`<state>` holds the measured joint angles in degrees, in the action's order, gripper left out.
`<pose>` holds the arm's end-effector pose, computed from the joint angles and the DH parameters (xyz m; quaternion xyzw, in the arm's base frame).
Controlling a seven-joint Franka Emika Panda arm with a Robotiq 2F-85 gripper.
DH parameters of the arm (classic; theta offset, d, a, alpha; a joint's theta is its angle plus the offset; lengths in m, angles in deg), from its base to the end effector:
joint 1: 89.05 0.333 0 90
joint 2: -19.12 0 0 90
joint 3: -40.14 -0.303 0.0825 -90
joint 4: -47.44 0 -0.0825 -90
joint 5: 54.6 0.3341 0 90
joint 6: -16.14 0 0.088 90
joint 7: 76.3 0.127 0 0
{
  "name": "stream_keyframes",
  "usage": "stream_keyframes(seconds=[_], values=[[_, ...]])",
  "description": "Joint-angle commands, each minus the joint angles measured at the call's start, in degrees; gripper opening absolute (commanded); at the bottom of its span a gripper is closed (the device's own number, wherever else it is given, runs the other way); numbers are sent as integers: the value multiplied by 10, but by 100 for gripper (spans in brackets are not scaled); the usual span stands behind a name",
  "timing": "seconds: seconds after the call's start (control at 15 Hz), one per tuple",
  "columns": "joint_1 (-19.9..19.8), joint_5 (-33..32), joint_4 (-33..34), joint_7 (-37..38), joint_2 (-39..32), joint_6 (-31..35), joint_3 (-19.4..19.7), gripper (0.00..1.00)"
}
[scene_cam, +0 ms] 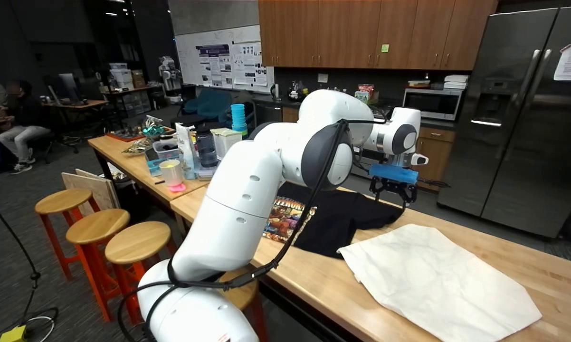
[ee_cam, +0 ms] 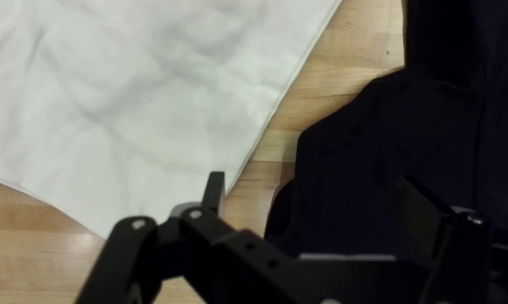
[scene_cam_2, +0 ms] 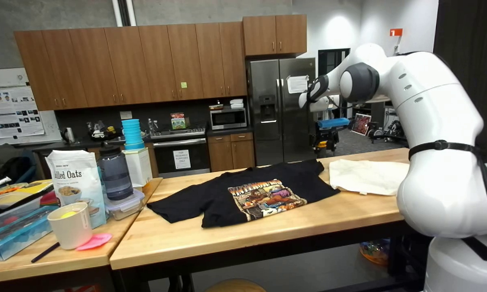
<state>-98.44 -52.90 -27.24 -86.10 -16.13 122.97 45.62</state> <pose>0.6471 -0.1550 0.3662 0.9987 -0.0409 -0.0280 0.0079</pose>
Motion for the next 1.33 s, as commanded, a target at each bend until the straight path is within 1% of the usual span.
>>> stream_keyframes(seconds=[0.0, 0.33, 0.6, 1.27], values=[[-14, 3, 69, -7, -49, -17, -10, 100], [-24, 21, 132, -3, -103, -19, -23, 100], [-28, 32, 154, 5, -128, -23, -30, 100], [-36, 61, 162, 26, -157, -41, -40, 100]])
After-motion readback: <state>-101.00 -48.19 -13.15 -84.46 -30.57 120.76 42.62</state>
